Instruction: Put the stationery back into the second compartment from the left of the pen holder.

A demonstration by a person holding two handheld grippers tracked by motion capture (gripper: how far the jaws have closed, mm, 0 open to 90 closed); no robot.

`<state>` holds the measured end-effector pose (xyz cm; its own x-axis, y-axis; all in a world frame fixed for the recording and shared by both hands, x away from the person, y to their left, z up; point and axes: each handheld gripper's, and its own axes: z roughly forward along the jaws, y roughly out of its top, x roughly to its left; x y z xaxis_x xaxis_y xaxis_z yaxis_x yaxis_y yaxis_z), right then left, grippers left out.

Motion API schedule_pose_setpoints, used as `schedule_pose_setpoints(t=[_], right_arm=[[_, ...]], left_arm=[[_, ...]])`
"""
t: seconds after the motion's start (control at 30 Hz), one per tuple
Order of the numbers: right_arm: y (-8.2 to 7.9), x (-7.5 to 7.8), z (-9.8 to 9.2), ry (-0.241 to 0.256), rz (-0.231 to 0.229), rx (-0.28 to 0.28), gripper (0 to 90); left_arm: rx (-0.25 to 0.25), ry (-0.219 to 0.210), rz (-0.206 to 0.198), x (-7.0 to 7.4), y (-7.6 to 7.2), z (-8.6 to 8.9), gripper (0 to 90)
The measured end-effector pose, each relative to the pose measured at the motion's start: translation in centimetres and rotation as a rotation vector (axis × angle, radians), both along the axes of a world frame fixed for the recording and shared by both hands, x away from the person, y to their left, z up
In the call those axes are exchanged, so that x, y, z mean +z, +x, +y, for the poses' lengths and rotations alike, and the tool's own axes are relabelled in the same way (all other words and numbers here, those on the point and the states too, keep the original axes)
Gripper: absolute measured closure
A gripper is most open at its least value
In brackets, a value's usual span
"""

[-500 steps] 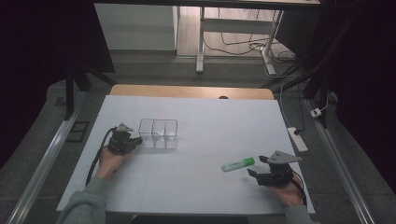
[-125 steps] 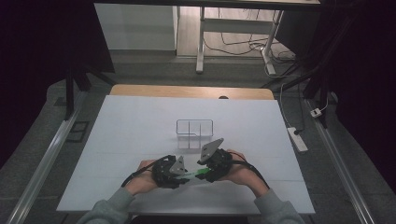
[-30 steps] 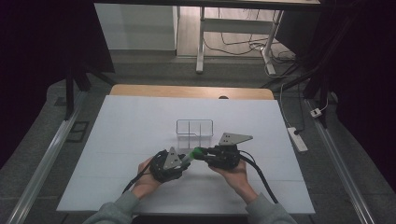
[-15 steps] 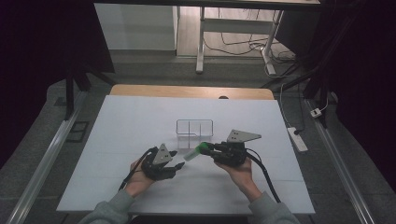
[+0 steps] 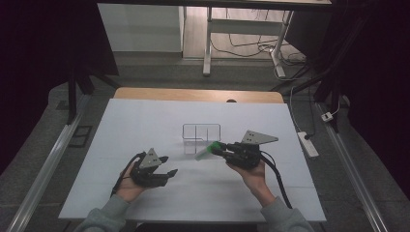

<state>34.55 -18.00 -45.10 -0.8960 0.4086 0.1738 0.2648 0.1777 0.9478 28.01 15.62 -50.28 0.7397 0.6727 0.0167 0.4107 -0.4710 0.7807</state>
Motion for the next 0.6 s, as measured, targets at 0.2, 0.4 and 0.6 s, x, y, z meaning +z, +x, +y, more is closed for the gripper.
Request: schedule_pose_setpoints(t=[0.2, 0.4, 0.6], right_arm=[[0.0, 0.9, -0.5, 0.016, -0.026, -0.014, 74.7], [-0.1, 2.1, -1.1, 0.044, -0.051, -0.043, 74.7], [0.2, 3.3, -1.5, 0.061, -0.064, -0.075, 74.7]], left_arm=[[0.033, -0.011, 0.015, -0.3, -0.6, 1.6, 37.5], [0.063, 0.004, 0.029, -0.8, -1.4, 3.2, 35.0], [0.099, -0.009, 0.040, -1.1, -1.9, 4.5, 33.7]])
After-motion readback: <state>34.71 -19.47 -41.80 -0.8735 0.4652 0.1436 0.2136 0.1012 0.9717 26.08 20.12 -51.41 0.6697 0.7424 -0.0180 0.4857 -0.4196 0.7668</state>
